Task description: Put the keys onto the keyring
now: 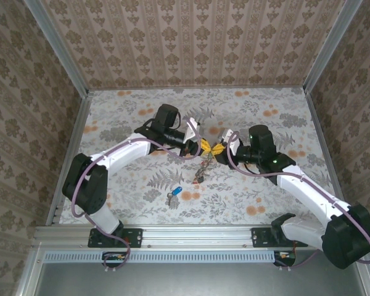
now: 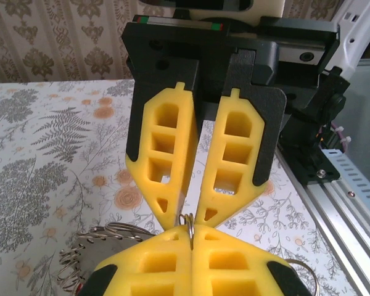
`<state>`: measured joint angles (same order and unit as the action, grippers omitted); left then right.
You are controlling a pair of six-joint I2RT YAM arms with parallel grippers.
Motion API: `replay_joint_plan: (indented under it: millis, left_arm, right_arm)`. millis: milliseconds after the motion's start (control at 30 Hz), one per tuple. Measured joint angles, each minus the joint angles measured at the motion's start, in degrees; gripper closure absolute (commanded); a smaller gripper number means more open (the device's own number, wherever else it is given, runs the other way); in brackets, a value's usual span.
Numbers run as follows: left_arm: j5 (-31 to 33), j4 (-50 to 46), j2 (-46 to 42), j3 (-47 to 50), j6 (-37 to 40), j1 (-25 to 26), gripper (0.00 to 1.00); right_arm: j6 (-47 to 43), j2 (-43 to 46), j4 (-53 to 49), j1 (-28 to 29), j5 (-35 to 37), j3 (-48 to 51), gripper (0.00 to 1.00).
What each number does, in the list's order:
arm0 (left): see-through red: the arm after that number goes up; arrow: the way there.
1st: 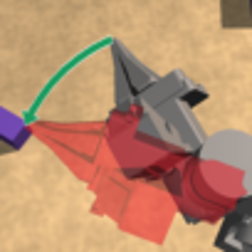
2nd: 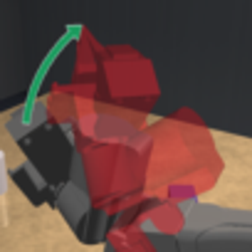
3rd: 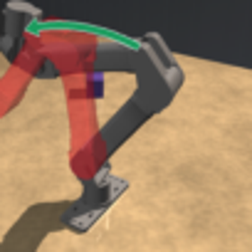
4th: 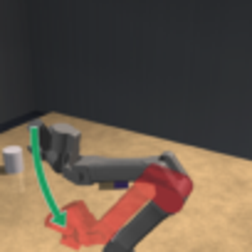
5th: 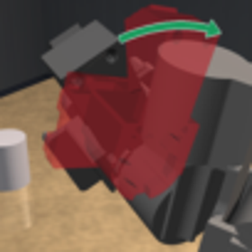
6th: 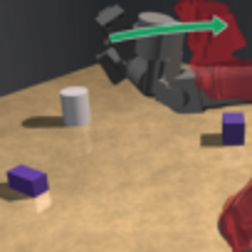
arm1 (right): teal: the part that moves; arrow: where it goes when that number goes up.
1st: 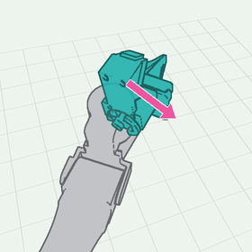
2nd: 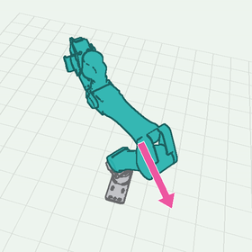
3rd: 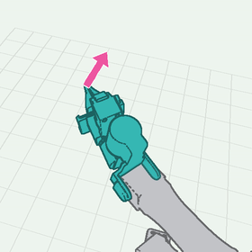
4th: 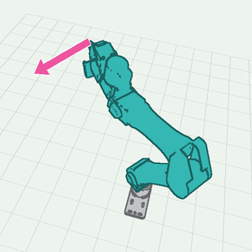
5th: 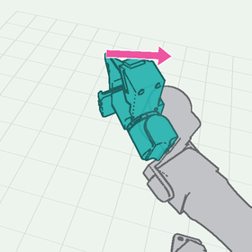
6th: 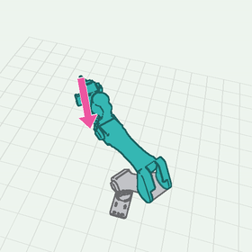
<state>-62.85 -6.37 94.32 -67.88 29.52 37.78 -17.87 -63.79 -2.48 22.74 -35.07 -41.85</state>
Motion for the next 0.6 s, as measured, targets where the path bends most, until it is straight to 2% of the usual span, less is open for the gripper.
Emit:
replay_joint_plan:
  millis: [267, 600]
  left_arm:
    - [1.8, -1.8, -1.4, 0.0, 1.6, 0.2, 1.00]
    - [2.8, -4.3, -1.6, 0.0, 3.1, 0.9, 1.00]
  right_arm:
    - [-4.2, 2.1, -8.3, 0.0, 3.5, -2.8, 0.70]
    - [-9.6, 4.2, -12.8, 0.3, 2.5, -7.4, 0.77]
